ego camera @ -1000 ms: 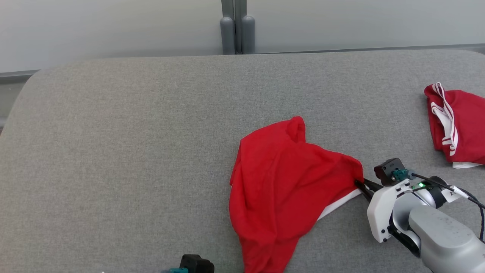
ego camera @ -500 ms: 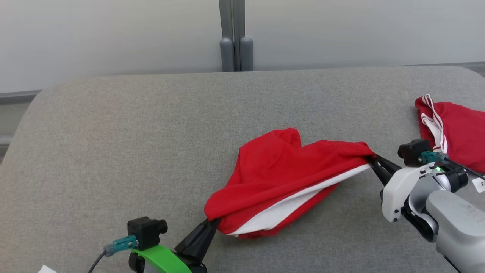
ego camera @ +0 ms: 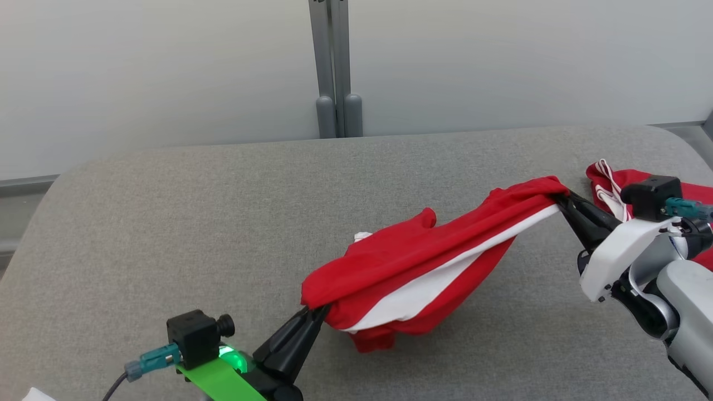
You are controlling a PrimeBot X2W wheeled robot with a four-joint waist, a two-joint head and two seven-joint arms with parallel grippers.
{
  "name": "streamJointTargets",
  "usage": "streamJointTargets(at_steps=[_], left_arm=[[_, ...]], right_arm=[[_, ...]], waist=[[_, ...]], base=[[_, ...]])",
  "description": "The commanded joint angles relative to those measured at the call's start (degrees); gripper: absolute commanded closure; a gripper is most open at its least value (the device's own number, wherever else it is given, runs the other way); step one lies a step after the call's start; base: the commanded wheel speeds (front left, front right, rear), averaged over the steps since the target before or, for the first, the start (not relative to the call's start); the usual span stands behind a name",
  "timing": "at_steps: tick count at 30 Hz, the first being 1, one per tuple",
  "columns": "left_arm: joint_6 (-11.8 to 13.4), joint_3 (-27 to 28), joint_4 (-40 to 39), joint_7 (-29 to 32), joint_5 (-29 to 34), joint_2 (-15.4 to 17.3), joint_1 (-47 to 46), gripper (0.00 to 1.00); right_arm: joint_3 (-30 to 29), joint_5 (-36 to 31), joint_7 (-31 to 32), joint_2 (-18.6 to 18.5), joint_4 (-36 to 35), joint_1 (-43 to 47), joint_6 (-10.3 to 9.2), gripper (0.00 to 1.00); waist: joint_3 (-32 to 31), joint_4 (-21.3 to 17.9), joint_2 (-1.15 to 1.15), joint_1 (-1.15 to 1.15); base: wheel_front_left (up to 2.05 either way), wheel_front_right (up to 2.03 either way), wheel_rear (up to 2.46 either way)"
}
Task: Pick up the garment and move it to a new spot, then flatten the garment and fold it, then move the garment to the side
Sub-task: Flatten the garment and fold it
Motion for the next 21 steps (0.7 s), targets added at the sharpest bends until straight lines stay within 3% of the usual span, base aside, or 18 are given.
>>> streamJointTargets(at_steps=[1,13,18,21], left_arm=[[0.72,0.56,-1.84,0.18,0.33,0.91,0.66,1.00],[5.33,3.47,-15.55,2.55,0.32,6.04,-0.60,1.00],[5.76,5.11,-17.94,4.59,-0.62,7.73,-3.16,1.00],[4.49,6.49,-16.28,5.97,-2.50,7.84,-6.05,1.00]], right_arm=[[-1.51,0.76,0.37,-0.45,-1.91,1.64,-0.13,1.00],[-14.81,2.22,5.96,-0.74,-21.35,11.36,-0.10,1.00],[-20.64,1.79,9.29,1.12,-28.77,14.83,-0.10,1.00],[-23.49,1.02,11.62,3.11,-31.40,15.81,-0.10,1.00]], waist=[[-0.68,-0.55,0.00,0.00],[-0.80,-2.36,0.00,0.00],[-0.13,-4.12,0.00,0.00],[0.56,-5.43,0.00,0.00]], base=[[0.00,0.00,0.00],[0.00,0.00,0.00],[0.00,0.00,0.00],[0.00,0.00,0.00]])
